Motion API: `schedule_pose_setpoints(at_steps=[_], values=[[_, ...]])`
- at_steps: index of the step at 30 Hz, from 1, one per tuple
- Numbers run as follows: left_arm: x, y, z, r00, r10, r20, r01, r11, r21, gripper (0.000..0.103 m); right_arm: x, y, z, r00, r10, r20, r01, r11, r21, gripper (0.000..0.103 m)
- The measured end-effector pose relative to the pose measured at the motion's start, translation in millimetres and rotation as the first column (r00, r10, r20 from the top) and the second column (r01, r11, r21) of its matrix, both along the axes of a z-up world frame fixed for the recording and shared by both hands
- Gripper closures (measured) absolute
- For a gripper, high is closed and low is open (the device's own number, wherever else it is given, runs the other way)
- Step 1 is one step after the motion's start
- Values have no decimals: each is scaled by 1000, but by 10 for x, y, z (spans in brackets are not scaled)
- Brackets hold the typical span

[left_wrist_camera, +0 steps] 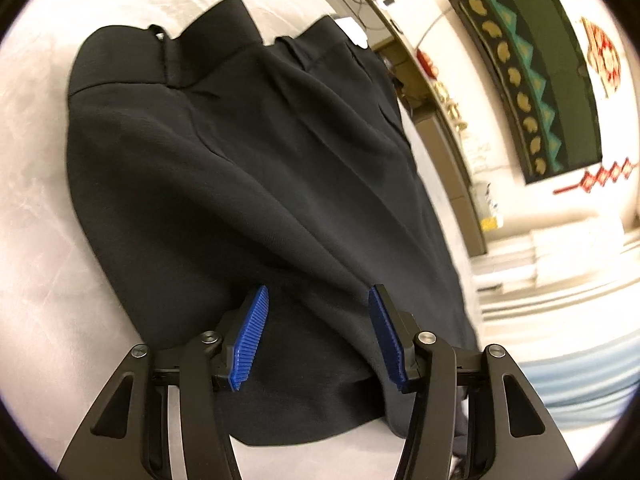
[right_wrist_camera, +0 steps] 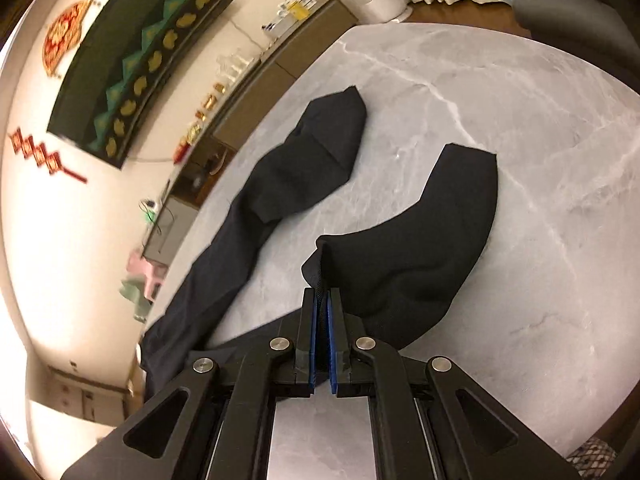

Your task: Fold clothes

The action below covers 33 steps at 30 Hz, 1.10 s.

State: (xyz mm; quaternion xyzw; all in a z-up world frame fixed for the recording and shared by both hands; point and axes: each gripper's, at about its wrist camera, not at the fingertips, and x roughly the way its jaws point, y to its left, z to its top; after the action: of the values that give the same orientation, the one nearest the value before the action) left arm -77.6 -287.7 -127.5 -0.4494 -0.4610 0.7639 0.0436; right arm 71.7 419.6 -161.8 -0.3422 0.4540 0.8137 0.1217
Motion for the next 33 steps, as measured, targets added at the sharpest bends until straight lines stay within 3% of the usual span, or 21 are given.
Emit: schedule_pose_setpoints(at_steps=[4, 8, 9, 10, 11, 12, 14, 17, 20, 23, 26, 29, 30, 32, 33], values=[[72, 6, -74, 1000, 8, 8, -9, 996, 88, 37, 2, 28, -16, 1000, -9, -4, 9, 999, -33, 97], [-108, 54, -122, 1000, 10, 22, -12, 997, 78, 38, -38, 45, -60, 1000, -16, 1, 16, 999, -45, 97], [-189, 61, -115, 1000, 13, 18, -14, 998, 63, 43, -61, 45, -73, 1000, -15, 7, 15, 999, -46, 97], [-283, 70, -98, 1000, 8, 16, -9, 1000, 29, 81, -86, 41, -85, 1000, -13, 12, 14, 999, -45, 97], [-415, 85, -64, 1000, -7, 15, 8, 1000, -25, 99, -134, 42, -95, 1000, -8, 23, 9, 999, -41, 97], [-564, 99, -6, 1000, -24, -2, 24, 998, -52, 100, -241, 66, -85, 999, 6, 32, -5, 999, -36, 97], [-909, 141, 282, 996, -41, -79, 34, 996, -83, 100, -490, 139, 14, 999, 30, 32, -30, 1000, -4, 98], [-1254, 215, 964, 975, -59, -215, 34, 993, -116, 100, -837, 272, 516, 997, 36, -65, -28, 991, 132, 98], [-1169, 276, 1771, 914, -121, -386, 61, 985, -163, 101, -901, 289, 1047, 982, 67, -176, -39, 987, 159, 98], [-686, 233, 2077, 858, -189, -477, 96, 972, -213, 101, -685, 138, 1379, 965, 159, -210, -108, 966, 235, 98], [-131, 38, 1677, 894, -207, -398, 115, 963, -243, 101, -432, 15, 1256, 950, 297, -99, -259, 922, 287, 98], [173, -172, 842, 973, -163, -166, 121, 965, -234, 100, -295, -2, 698, 900, 411, 144, -436, 858, 271, 97], [223, -249, 557, 987, -134, -86, 114, 971, -209, 100, -267, 2, 507, 871, 439, 219, -485, 839, 248, 97], [282, -396, 100, 997, -69, 32, 72, 989, -126, 100, -224, 91, 214, 849, 417, 324, -495, 843, 212, 95], [303, -451, -44, 997, -42, 61, 47, 995, -85, 99, -208, 178, 81, 837, 392, 382, -485, 855, 184, 88]])
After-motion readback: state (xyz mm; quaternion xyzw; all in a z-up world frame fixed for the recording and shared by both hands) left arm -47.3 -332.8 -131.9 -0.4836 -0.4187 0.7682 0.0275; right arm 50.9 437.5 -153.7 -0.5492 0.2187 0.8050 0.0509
